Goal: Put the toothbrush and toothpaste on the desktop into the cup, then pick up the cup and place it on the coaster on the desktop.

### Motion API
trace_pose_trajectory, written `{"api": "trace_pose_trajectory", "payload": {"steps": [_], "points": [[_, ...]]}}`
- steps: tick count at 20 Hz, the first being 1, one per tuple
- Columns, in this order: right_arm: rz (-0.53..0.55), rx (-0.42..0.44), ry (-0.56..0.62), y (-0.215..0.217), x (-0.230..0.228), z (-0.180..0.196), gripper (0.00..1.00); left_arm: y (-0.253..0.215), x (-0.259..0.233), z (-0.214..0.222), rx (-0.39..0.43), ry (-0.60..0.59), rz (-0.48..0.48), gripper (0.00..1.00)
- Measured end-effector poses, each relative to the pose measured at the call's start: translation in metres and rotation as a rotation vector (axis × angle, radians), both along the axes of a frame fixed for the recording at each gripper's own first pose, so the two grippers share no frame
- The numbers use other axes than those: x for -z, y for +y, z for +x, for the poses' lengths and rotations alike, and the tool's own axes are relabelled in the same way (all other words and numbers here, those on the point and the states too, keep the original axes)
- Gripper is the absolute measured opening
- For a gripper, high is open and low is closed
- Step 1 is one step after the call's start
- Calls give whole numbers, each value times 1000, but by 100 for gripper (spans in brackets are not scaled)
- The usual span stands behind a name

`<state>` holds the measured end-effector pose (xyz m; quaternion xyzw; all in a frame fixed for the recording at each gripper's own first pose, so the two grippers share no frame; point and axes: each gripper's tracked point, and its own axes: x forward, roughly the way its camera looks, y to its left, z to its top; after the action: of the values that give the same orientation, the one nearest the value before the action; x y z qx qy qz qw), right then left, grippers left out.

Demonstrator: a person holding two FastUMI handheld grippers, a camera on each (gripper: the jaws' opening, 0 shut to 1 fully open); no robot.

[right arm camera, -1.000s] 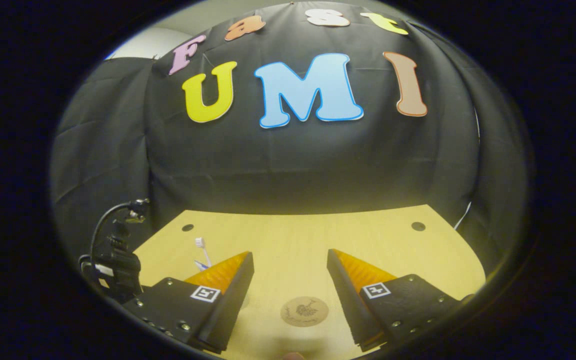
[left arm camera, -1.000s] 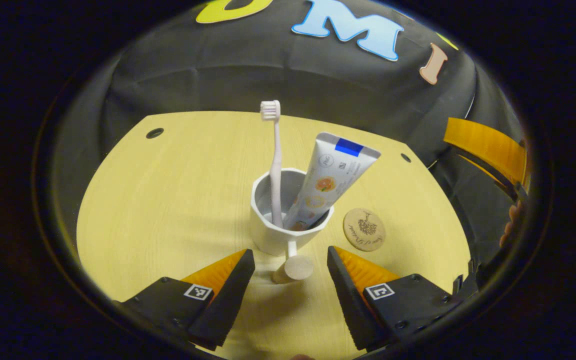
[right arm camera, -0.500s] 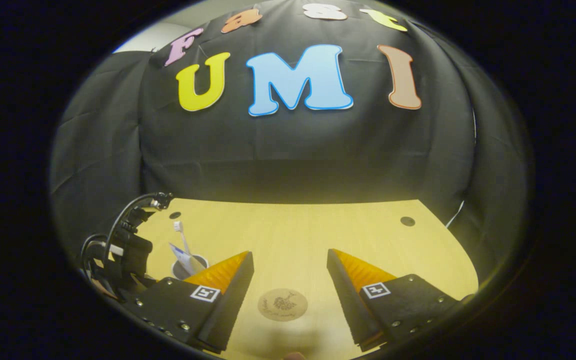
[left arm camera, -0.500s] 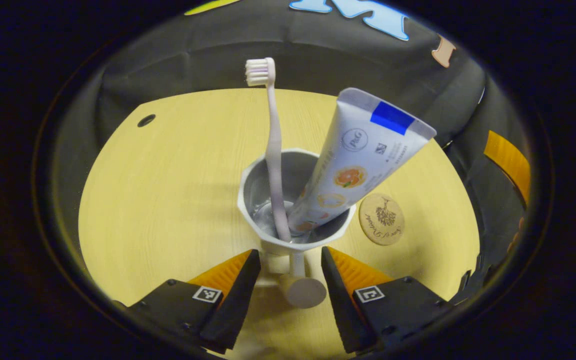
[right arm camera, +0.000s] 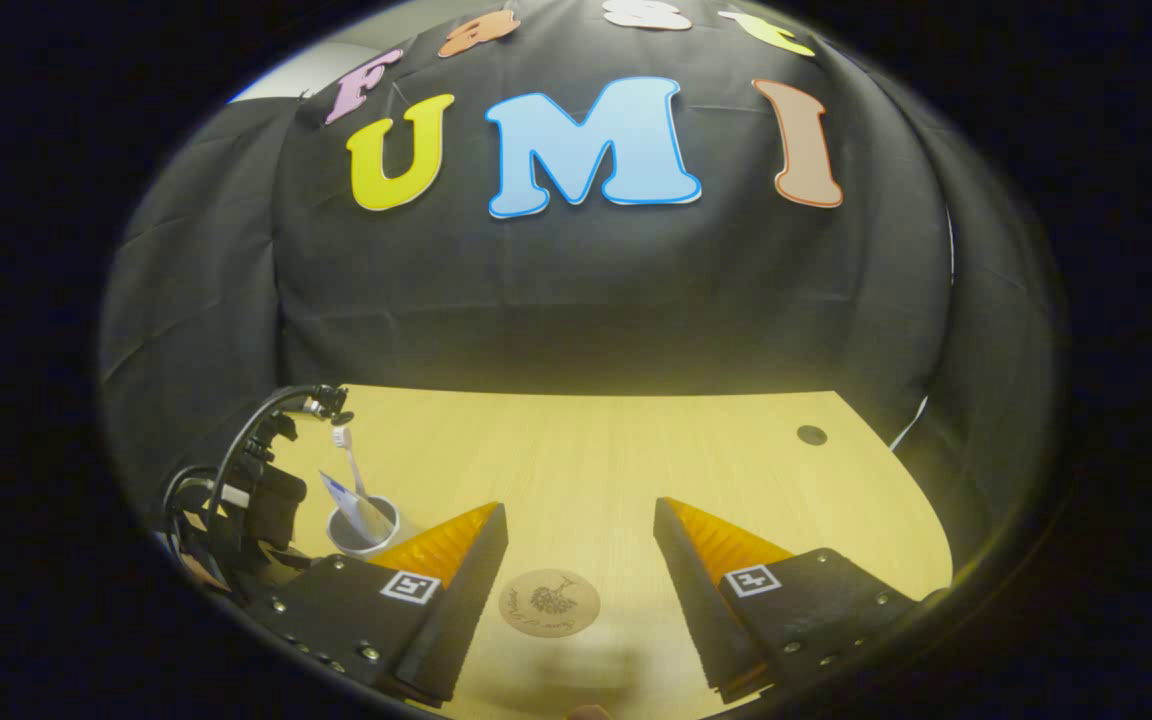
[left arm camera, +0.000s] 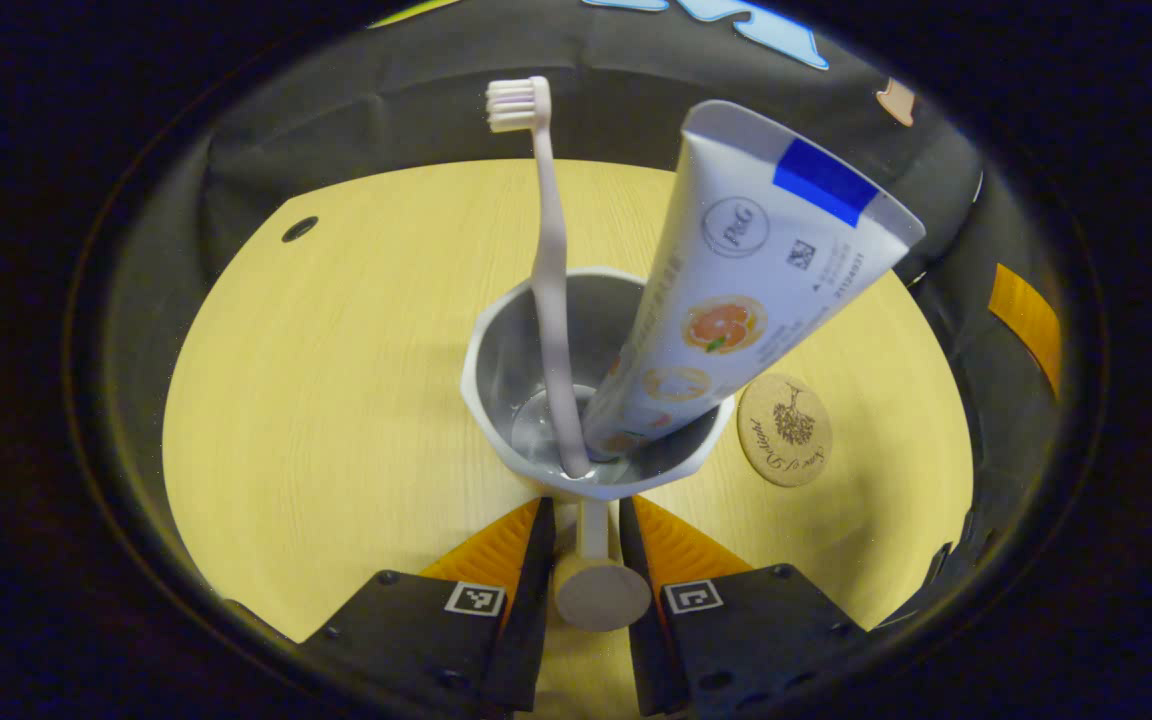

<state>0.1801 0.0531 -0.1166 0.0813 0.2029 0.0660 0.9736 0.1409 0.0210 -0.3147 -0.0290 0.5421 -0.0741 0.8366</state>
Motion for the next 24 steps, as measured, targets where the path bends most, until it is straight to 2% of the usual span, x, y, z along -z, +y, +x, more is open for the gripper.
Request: {"api": "trace_pose_trajectory", "payload": {"steps": [1, 2, 4, 6, 7, 8, 12, 14, 15, 18, 19, 20, 23, 24], "points": [[-1, 1, -1, -1, 0, 0, 88, 1, 1, 2, 14, 0, 17, 43], [1, 4, 1, -2, 0, 0, 88, 1, 2, 2, 29, -6, 41, 38], [11, 6, 5, -3, 1, -1, 88, 2, 0, 4, 42, -33, 60, 40], [15, 11, 8, -5, 2, -3, 88, -1, 2, 4, 37, -56, 62, 31], [15, 14, 9, -7, 3, -4, 88, -4, 1, 5, 27, -70, 47, 37], [15, 15, 10, -8, 3, -5, 88, -8, 1, 6, 15, -82, 28, 31], [6, 27, 13, -14, 5, -10, 88, -12, -9, 15, 11, -151, 38, 31], [4, 37, 15, -19, 6, -13, 88, -24, -14, 16, 31, -167, 30, 31], [4, 41, 15, -21, 6, -14, 88, -30, -16, 16, 38, -167, 20, 37], [0, 51, 10, -30, 4, -16, 88, -54, -20, 11, 57, -165, -18, 37], [-2, 54, 9, -33, 4, -17, 88, -63, -23, 11, 65, -167, -26, 31], [-4, 58, 5, -37, 3, -18, 88, -70, -25, 11, 75, -167, -33, 37], [-8, 69, 9, -49, 4, -20, 87, -99, -30, 10, 112, -171, -43, 37], [-9, 72, 9, -53, 3, -22, 88, -108, -32, 12, 122, -173, -44, 31]]}}
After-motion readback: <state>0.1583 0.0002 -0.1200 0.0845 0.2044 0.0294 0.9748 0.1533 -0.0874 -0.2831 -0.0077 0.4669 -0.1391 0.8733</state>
